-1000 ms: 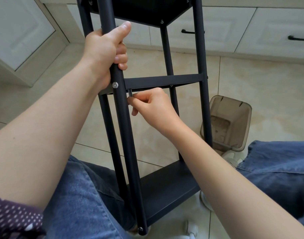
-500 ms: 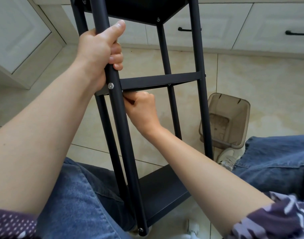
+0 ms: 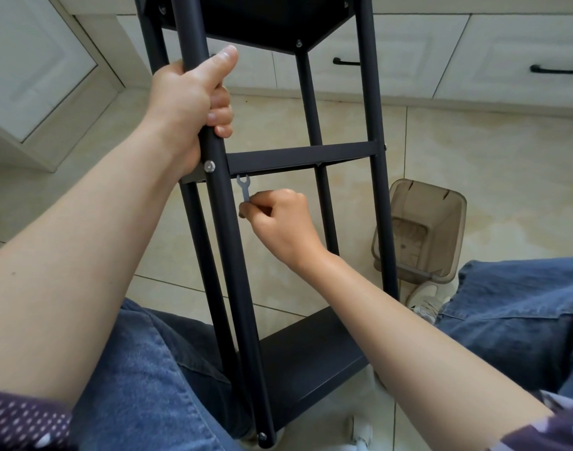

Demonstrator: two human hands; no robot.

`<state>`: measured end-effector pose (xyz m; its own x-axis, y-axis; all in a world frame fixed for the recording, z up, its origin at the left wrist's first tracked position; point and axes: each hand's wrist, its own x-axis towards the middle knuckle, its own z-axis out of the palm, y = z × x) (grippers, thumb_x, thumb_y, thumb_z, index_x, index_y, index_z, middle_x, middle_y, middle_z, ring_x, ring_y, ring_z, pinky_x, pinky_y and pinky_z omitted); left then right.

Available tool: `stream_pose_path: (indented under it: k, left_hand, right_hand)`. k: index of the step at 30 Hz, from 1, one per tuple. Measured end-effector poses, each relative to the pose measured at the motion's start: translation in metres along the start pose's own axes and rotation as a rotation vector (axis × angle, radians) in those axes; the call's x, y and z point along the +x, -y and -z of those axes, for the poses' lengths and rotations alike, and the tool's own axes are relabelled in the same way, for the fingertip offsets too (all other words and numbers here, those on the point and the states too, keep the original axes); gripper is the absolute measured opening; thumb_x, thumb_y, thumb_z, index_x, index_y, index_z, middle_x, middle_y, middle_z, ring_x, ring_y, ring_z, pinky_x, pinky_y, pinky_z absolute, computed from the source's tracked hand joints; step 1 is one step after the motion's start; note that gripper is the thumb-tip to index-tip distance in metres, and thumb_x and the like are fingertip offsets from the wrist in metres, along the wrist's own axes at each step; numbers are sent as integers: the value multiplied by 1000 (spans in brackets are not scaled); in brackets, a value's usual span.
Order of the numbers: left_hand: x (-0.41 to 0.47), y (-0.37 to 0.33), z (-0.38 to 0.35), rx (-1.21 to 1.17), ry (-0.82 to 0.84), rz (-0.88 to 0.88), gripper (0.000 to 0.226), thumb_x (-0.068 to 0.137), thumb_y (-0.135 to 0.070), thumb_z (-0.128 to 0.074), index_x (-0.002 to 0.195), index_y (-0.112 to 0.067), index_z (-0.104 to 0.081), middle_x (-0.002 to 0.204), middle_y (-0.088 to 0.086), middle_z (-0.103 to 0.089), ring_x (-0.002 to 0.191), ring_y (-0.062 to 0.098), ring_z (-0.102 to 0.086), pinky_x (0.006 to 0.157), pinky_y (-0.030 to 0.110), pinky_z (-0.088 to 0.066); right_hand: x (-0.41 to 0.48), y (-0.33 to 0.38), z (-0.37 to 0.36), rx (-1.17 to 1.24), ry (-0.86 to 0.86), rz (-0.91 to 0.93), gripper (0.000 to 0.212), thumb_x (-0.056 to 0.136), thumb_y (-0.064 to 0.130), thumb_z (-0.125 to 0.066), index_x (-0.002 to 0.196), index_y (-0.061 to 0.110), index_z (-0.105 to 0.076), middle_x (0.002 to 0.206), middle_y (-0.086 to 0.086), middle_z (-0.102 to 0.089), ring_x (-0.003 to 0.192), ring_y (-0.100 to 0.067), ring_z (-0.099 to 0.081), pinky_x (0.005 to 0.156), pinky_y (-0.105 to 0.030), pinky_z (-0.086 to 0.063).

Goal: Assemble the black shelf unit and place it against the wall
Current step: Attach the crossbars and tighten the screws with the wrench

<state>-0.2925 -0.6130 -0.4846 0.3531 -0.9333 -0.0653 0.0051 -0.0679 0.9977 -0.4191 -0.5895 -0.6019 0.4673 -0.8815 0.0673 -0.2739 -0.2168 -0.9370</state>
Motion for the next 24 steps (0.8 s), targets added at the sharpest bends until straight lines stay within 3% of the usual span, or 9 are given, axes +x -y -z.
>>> stream_pose_path:
  k: [4, 9, 13, 17, 21, 24]
  left_hand:
    - [-1, -1, -1, 1, 3, 1, 33, 99, -30, -63, 77, -19, -41, 51, -9, -29, 41, 7, -30, 42, 19, -31]
    - [-3, -2, -3, 6, 9, 2, 34, 99, -31, -63, 75, -20, -41, 50, -10, -29, 41, 7, -30, 42, 19, -31]
    - [-3, -2, -5, 13, 18, 1, 35, 100, -31, -63, 75, -20, -40, 50, -10, -28, 41, 7, -29, 42, 19, -31]
    - [-3, -2, -6, 18, 23, 4, 35, 100, -31, -63, 75, -20, -39, 51, -10, -28, 42, 7, -29, 42, 19, -31]
    - [-3, -2, -7, 21, 27, 0, 35, 100, -31, -62, 76, -20, -39, 51, -9, -28, 41, 7, -30, 42, 19, -32]
    - [-4, -2, -7, 17, 26, 2, 35, 100, -31, -62, 76, -20, -39, 51, -9, -29, 41, 7, -30, 42, 19, -32]
  right_hand:
    - [-7, 8, 10, 19, 11, -24, 29, 92, 14, -58, 74, -6, -68, 62, -20, -55, 54, -16, -37, 53, -29, -31]
    - [-6, 16, 18, 31, -16, -28, 29, 91, 13, -60, 67, -3, -68, 48, 3, -44, 52, -11, -39, 53, -24, -32]
    - [-1, 21, 21, 59, -19, -9, 28, 91, 13, -62, 68, 2, -72, 40, 12, -43, 47, -5, -43, 50, -15, -30]
    - [1, 23, 23, 87, -33, 16, 24, 92, 12, -64, 74, 2, -76, 41, 6, -39, 44, -9, -37, 49, -15, -28]
    - [1, 21, 21, 75, -26, 57, 27, 92, 13, -63, 74, -3, -73, 57, -18, -59, 50, -23, -46, 52, -24, -36]
    - [0, 18, 16, 95, -25, 62, 29, 94, 10, -62, 71, -4, -73, 48, -3, -57, 41, -3, -49, 51, -11, -31]
